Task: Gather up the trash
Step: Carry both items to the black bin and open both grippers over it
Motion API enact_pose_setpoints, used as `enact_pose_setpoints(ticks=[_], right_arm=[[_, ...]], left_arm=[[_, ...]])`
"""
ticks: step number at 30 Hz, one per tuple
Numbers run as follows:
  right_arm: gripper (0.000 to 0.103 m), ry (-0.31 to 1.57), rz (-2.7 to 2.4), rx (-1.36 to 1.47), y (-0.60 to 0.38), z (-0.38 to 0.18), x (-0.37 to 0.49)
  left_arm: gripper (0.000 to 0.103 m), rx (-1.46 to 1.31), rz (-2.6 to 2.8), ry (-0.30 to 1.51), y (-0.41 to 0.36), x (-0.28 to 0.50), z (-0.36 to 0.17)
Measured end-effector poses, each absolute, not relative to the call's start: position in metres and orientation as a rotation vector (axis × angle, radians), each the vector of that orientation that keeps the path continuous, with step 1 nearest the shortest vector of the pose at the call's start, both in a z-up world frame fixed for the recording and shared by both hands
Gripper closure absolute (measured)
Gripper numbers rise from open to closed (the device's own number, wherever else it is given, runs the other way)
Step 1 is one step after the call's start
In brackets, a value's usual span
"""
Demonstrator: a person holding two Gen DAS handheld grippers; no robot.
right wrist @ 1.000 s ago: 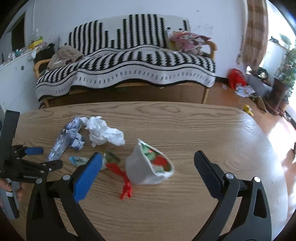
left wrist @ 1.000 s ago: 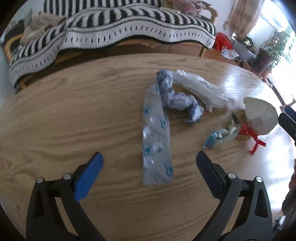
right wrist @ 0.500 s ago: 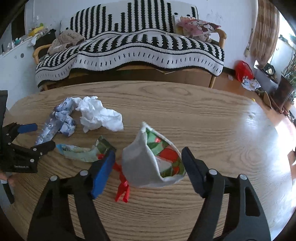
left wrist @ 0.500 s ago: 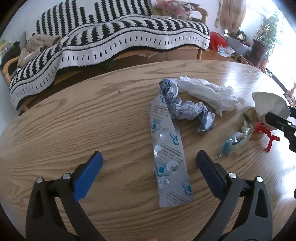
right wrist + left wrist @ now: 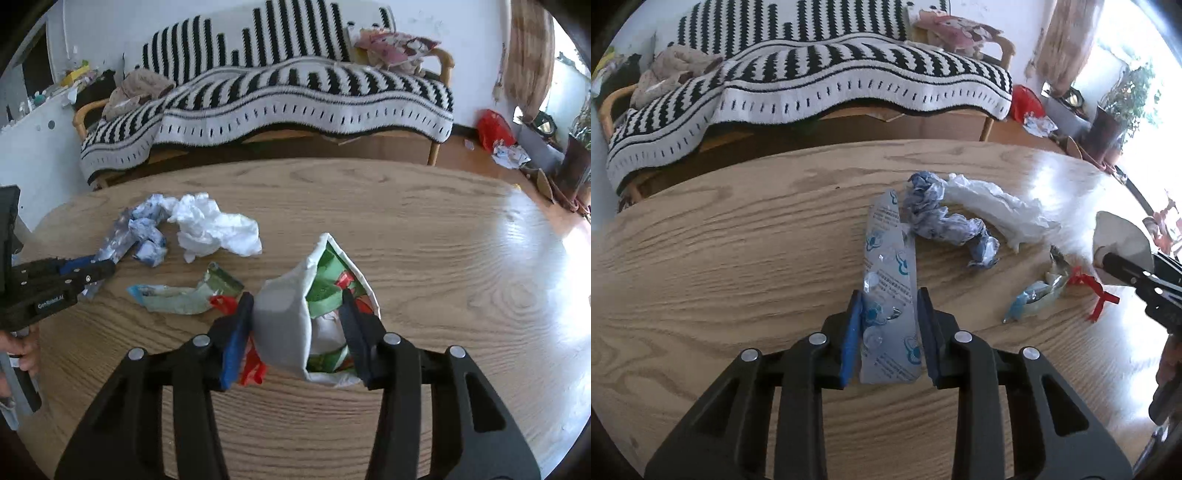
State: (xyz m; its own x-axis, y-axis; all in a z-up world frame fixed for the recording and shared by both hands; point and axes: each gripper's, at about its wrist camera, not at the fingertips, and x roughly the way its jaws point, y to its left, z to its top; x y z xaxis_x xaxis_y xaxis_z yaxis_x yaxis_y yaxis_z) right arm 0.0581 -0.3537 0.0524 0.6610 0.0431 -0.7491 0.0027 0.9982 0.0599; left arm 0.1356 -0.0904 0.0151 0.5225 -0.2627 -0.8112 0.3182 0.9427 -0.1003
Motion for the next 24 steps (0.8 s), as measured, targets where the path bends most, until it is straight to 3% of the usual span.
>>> enact_pose_setpoints(ticks=[24], right_arm=[[0.056, 0.729, -0.013, 0.113, -0.36, 0.121, -0.044]], left_arm=[[0.074, 0.069, -0.372, 0.881, -0.073, 0.029, 0.095]])
